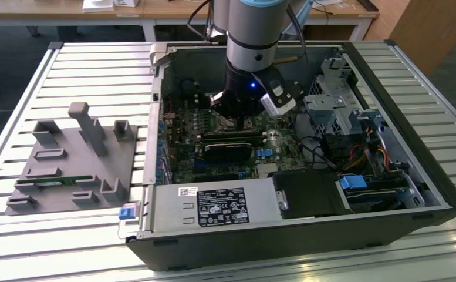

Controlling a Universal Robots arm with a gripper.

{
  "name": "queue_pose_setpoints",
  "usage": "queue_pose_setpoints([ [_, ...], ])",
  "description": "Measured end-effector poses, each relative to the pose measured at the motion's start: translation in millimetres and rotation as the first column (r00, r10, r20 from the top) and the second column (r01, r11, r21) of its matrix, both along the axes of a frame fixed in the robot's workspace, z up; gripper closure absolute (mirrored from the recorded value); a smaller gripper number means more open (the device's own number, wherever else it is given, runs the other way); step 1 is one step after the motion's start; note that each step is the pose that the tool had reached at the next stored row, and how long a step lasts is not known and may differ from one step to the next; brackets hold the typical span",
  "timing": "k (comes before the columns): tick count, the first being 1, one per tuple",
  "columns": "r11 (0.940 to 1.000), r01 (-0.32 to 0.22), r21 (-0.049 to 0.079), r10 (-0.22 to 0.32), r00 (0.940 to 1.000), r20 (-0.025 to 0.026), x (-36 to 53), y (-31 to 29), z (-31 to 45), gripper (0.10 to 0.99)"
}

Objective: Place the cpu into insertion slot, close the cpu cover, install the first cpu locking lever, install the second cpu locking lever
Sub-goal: 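Install the second cpu locking lever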

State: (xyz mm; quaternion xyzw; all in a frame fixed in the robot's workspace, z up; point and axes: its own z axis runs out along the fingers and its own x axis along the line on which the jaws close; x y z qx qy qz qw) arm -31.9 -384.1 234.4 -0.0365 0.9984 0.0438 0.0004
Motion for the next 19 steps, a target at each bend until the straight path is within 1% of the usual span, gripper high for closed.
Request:
queue_pose_setpoints([
  [4,0.9999,0.000,0.015,0.000,1.0000,0.0001,-3.5,0.0,-0.2,0.980],
  [6,0.9998,0.000,0.019,0.000,1.0000,0.0000,-7.2,0.0,-0.4,0.980],
  [8,0.9998,0.000,0.021,0.000,1.0000,0.0001,-11.2,0.1,-0.8,0.980],
  [10,0.9998,0.000,0.022,0.000,1.0000,0.0000,-13.1,0.0,-1.1,0.980],
  [13,0.9997,0.000,0.025,0.000,1.0000,0.0000,-13.5,0.0,-1.4,0.980],
  [19,0.9997,0.000,0.025,0.000,1.0000,0.0000,-13.8,0.0,-1.6,0.980],
])
